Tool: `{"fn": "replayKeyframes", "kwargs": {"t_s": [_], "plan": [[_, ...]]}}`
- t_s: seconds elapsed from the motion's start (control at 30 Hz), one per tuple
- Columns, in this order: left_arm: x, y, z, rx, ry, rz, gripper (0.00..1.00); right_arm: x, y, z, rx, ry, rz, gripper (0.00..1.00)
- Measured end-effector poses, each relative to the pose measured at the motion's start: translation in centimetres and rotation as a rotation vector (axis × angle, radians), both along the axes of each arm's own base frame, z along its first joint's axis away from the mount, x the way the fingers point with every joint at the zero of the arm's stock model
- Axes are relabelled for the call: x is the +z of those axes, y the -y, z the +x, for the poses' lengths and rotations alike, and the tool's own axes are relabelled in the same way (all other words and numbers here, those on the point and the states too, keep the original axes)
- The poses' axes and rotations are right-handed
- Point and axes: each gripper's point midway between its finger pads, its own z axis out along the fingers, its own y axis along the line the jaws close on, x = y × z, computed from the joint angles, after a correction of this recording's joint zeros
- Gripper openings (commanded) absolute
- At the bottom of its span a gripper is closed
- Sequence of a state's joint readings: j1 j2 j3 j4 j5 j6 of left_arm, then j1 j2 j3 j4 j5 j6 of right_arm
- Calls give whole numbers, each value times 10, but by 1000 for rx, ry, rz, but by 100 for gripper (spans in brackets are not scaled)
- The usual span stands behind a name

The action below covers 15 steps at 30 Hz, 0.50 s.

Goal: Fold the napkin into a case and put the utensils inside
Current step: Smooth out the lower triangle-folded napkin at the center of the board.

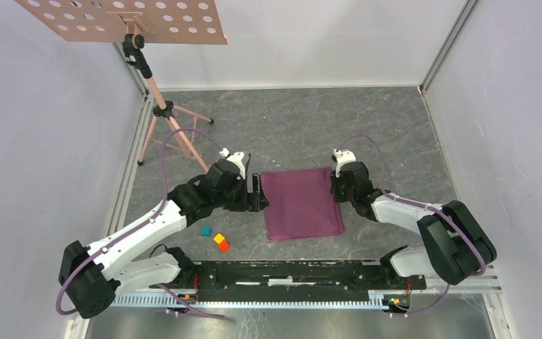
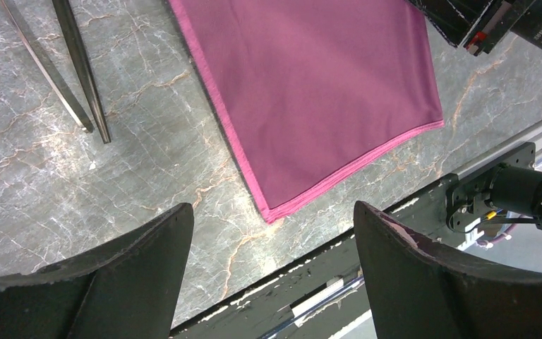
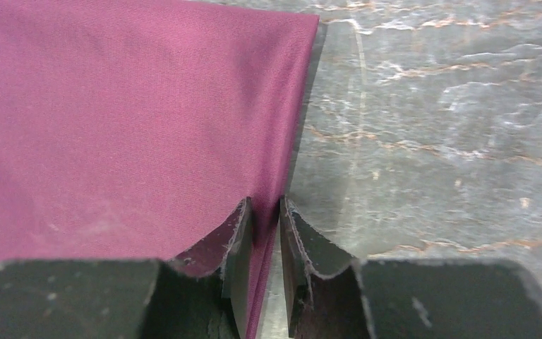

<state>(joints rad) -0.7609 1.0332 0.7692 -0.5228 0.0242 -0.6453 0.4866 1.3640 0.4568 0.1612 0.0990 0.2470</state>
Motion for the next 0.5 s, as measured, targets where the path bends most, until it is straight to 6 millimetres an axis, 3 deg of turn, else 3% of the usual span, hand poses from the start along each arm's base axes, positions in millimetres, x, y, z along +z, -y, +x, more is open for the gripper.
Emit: {"fn": "replayKeyframes", "kwargs": {"t_s": [0.13, 0.23, 0.33, 0.5], "plan": [[7, -1, -1, 1, 18, -18, 90, 2, 14, 4, 10, 8, -56, 30], [10, -2, -2, 1, 30, -29, 90, 2, 12, 10, 66, -23, -108, 35], [9, -3, -3, 1, 30, -30, 90, 6, 4, 24, 109, -49, -146, 55], [13, -9, -6, 10, 44, -34, 91, 39, 2, 39, 98, -26, -272, 67]]}}
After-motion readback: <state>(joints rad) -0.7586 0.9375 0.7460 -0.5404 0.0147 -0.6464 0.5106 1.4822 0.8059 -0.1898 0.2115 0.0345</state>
